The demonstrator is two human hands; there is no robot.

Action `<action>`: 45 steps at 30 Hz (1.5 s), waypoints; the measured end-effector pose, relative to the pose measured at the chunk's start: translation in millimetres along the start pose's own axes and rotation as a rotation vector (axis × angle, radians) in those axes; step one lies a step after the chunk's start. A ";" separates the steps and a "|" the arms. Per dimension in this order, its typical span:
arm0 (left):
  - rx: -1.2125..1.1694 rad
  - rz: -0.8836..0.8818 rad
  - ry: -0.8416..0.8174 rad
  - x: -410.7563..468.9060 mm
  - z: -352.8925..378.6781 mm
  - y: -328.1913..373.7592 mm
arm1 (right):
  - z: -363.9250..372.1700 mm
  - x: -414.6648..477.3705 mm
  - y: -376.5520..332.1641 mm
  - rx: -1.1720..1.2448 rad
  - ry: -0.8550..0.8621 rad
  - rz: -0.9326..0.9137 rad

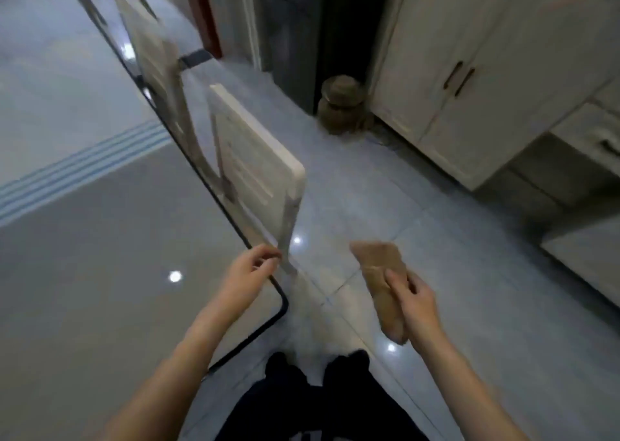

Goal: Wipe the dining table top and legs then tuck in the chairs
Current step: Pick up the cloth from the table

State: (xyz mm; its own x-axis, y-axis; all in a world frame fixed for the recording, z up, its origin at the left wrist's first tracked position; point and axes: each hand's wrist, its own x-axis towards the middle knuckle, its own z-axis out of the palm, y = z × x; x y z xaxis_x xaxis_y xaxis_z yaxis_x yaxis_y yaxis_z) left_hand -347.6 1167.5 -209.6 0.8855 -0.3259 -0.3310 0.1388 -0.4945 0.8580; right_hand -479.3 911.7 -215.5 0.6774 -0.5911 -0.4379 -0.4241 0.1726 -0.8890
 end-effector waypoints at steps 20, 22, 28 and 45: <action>0.059 -0.005 -0.344 124.3 234.6 120.6 | -215.1 136.0 11.3 0.228 0.436 0.125; 0.048 -0.022 -0.312 158.7 242.0 130.4 | -215.4 174.7 -5.6 0.240 0.419 0.115; 0.060 -0.003 -0.358 270.3 271.1 185.0 | -231.7 269.8 -62.9 0.230 0.459 0.083; 0.203 0.138 -0.603 474.5 489.6 386.7 | -410.4 475.2 -137.2 0.211 0.695 0.103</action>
State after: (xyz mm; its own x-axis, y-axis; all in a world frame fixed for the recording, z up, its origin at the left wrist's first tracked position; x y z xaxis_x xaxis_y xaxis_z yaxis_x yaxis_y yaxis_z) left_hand -90.8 427.1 -227.1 0.4765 -0.7635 -0.4359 -0.0977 -0.5388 0.8368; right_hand -345.9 283.7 -246.7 0.0728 -0.9148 -0.3972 -0.2930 0.3610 -0.8853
